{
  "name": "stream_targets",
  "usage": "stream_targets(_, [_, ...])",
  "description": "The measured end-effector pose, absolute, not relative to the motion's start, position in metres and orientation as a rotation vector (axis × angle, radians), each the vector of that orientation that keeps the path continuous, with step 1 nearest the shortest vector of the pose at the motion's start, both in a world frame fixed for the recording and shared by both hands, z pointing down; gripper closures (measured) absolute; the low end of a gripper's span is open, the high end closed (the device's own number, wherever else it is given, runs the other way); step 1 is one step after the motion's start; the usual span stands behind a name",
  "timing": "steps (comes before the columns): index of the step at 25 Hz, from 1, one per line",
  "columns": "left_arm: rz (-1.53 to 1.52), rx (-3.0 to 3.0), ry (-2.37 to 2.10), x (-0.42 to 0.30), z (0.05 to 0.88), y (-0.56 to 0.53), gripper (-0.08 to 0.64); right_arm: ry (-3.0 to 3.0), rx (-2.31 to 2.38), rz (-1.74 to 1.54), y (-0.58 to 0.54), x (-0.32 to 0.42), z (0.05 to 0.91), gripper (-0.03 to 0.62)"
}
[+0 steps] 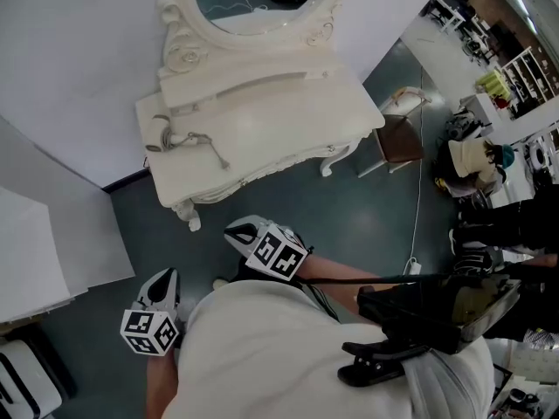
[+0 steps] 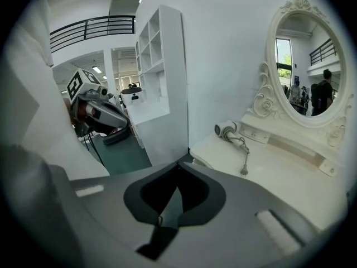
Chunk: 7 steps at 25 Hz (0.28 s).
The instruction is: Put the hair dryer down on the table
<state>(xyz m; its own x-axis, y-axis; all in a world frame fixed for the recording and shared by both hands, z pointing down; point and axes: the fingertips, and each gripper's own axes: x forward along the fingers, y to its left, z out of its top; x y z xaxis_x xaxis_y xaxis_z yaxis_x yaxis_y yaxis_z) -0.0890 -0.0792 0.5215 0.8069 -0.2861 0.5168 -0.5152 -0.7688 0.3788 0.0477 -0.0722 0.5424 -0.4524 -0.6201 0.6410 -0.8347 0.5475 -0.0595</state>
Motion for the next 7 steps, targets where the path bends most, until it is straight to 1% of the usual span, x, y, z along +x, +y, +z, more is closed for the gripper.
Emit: stream_targets(7, [0.614,2.515,-0.507,-0.03,0.526,-0.12,0.56,-2.178,1.227,0.501,-0.101,0.102,0.55,0.594])
